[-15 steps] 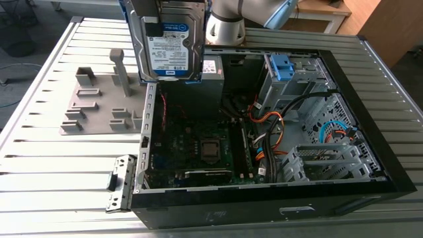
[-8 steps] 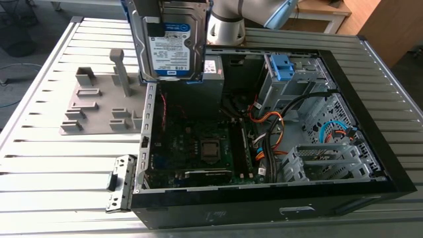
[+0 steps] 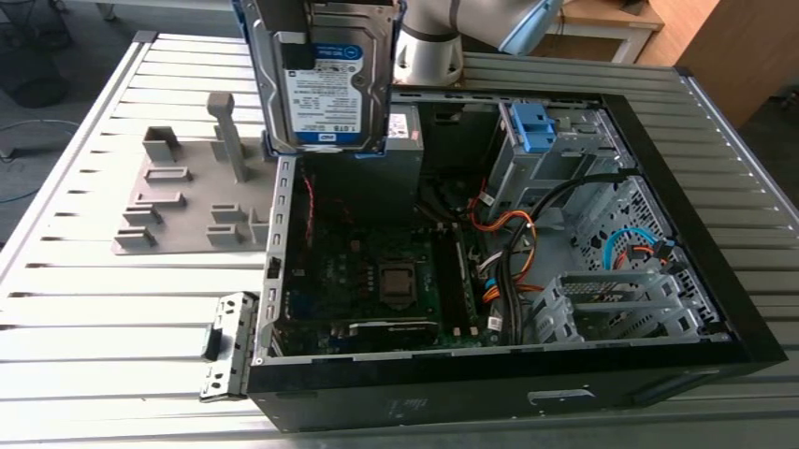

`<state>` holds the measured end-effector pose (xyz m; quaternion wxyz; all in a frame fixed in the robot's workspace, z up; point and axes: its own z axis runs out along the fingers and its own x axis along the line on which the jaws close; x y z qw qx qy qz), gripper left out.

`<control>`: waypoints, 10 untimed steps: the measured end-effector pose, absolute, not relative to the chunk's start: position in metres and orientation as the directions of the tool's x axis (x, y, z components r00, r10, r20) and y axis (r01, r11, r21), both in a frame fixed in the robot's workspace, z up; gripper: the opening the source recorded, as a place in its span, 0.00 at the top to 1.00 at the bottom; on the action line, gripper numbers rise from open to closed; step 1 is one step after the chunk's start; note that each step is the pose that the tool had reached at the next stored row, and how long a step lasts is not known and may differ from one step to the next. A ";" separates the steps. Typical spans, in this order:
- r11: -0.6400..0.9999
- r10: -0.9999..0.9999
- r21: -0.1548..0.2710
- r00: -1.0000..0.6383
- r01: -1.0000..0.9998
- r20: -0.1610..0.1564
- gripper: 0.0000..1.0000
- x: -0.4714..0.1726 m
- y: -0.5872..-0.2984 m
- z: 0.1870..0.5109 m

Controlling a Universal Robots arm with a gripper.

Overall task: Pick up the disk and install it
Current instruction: 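Pick up the disk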

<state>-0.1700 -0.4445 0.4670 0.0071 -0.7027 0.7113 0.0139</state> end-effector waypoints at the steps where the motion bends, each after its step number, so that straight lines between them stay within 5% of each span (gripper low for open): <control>1: 0.012 -0.999 0.010 -0.012 -1.000 -0.030 0.64 -0.170 -0.445 0.467; 10: 0.012 -0.999 0.010 -0.012 -1.000 -0.030 0.64 -0.167 -0.445 0.467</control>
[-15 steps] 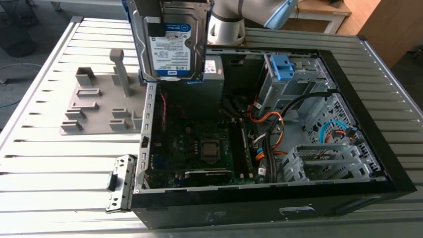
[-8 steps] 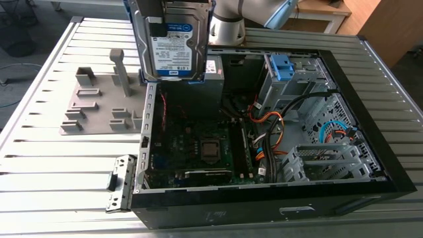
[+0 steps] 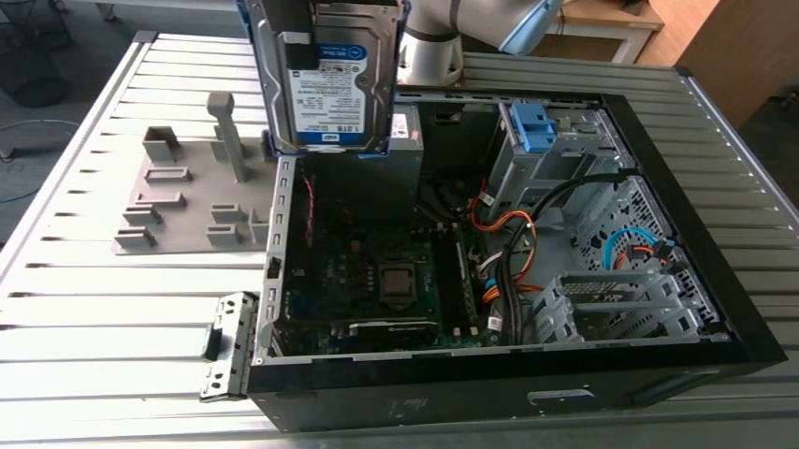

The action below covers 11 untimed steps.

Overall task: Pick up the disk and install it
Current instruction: 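Pick up the disk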

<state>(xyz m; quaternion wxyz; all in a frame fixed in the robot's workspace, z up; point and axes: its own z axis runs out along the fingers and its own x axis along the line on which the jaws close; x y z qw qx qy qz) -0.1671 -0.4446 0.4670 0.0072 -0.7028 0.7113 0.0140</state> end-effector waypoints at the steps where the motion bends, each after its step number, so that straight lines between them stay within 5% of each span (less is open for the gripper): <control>1: 0.012 -0.999 0.010 -0.012 -1.000 -0.030 0.64 -0.167 -0.445 0.467; 11: 0.012 -0.999 0.010 -0.012 -1.000 -0.030 0.64 -0.164 -0.445 0.467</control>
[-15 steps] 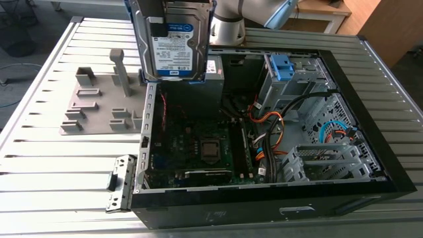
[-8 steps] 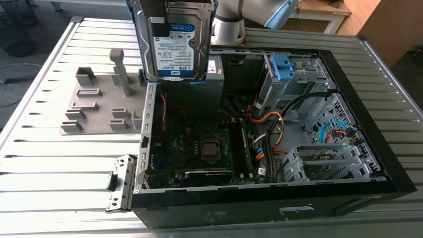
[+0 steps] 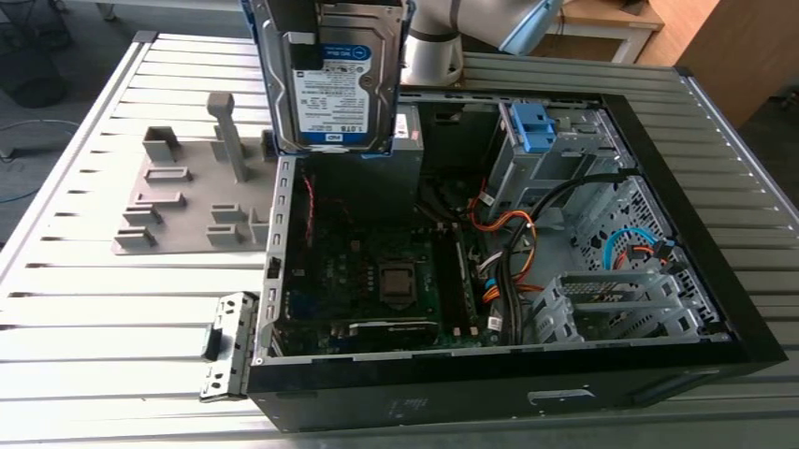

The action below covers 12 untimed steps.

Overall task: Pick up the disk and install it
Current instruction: 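Pick up the disk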

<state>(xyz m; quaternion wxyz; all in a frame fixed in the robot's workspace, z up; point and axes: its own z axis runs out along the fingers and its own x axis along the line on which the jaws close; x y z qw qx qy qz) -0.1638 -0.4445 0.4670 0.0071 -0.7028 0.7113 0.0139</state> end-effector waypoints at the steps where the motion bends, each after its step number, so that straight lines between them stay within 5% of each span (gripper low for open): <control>1: 0.012 -0.999 0.010 -0.012 -1.000 -0.030 0.64 -0.164 -0.445 0.467; 12: 0.012 -0.999 0.010 -0.012 -1.000 -0.030 0.64 -0.160 -0.445 0.467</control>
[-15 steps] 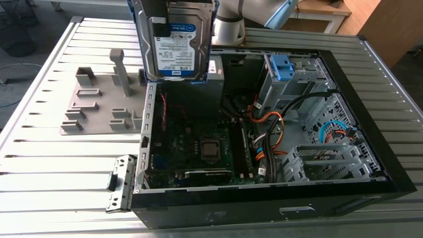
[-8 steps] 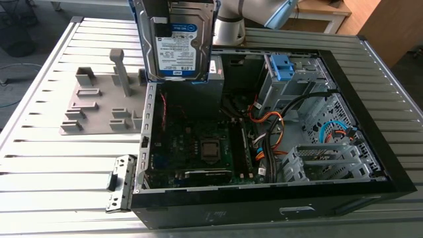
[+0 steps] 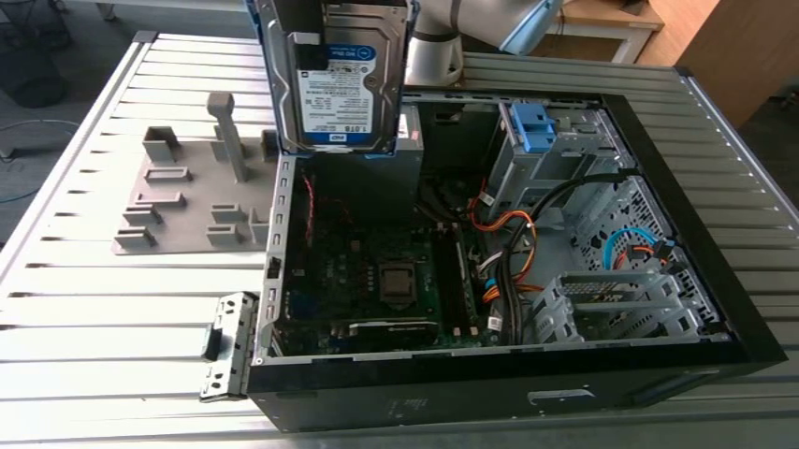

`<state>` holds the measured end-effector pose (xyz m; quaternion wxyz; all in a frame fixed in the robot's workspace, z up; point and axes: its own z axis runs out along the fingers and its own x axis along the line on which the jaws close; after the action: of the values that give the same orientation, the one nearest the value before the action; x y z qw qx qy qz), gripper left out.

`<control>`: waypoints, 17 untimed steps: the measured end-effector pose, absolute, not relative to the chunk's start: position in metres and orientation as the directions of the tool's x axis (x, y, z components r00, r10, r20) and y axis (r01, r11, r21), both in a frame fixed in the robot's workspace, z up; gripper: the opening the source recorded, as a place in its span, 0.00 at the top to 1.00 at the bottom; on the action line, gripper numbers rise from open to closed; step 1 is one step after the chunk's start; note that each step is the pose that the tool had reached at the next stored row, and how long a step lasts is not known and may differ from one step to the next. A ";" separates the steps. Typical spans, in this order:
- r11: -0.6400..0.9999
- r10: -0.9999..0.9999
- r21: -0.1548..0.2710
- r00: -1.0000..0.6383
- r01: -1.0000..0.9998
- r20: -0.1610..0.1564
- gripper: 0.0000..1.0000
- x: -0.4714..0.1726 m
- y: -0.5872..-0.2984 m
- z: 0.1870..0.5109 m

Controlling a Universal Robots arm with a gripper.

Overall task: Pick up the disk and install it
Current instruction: 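Pick up the disk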

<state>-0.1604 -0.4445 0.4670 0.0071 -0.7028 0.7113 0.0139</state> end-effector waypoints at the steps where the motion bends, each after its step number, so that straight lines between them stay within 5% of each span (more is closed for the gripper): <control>1: 0.012 -0.999 0.010 -0.012 -1.000 -0.030 0.64 -0.160 -0.445 0.467; 17: 0.012 -0.999 0.010 -0.012 -1.000 -0.030 0.64 -0.156 -0.445 0.467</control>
<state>-0.1556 -0.4445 0.4670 0.0071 -0.7028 0.7113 0.0139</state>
